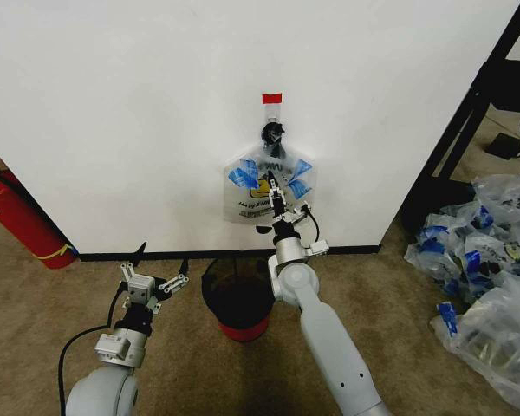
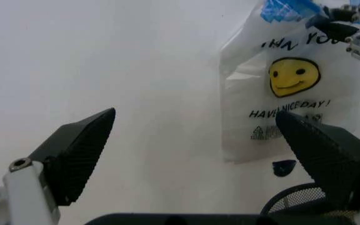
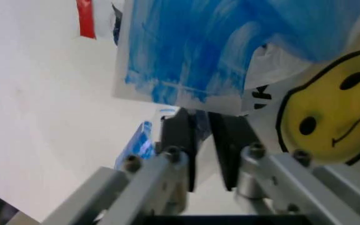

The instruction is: Pick up the garbage bag from the wall and place it over the trash bin.

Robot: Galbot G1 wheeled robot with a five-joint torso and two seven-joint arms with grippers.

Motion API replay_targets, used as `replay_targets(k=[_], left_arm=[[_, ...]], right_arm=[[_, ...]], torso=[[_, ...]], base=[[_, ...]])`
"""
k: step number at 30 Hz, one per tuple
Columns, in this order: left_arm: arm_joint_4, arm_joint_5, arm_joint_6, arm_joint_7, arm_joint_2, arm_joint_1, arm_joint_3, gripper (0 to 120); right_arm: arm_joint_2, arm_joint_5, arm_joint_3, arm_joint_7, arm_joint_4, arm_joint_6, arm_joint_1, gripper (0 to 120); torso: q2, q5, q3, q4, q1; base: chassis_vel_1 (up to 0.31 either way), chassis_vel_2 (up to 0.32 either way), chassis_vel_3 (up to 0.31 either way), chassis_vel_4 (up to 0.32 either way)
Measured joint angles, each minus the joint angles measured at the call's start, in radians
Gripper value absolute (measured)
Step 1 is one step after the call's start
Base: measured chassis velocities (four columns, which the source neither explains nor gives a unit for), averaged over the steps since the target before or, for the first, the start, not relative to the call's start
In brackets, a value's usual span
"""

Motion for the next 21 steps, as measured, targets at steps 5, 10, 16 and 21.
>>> replay_targets(k=[5, 10, 16, 21], left_arm=[[-0.005, -0.001, -0.006, -0.001, -0.001, 0.007, -0.002, 100], [-0.015, -0.003, -0.009, -0.003, -0.001, 0.013, -0.005, 100], [-0.027, -0.005, -0.011, -0.005, 0.001, 0.018, -0.007, 100], [-0.043, -0.003, -0.012, -0.005, -0.001, 0.023, 0.002, 100]], right_arm=[[-0.002, -0.028, -0.001, -0.001, 0.002, 0.002, -0.021, 0], [-0.038, -0.086, -0.017, 0.005, 0.017, 0.005, -0.075, 0], [-0.122, -0.167, -0.037, -0.007, 0.037, 0.004, -0.171, 0], [-0.199, -0.234, -0.025, -0.094, 0.059, 0.005, -0.267, 0]], torso=[[0.0, 0.0, 0.0, 0.0, 0.0], [0.0, 0.0002, 0.0, 0.0, 0.0], [0.0, 0.0002, 0.0, -0.0003, 0.0], [0.0, 0.0002, 0.0, 0.0, 0.0]], base=[[0.0, 0.0, 0.0, 0.0], [0.0, 0.0, 0.0, 0.0], [0.0, 0.0, 0.0, 0.0], [0.0, 0.0, 0.0, 0.0]])
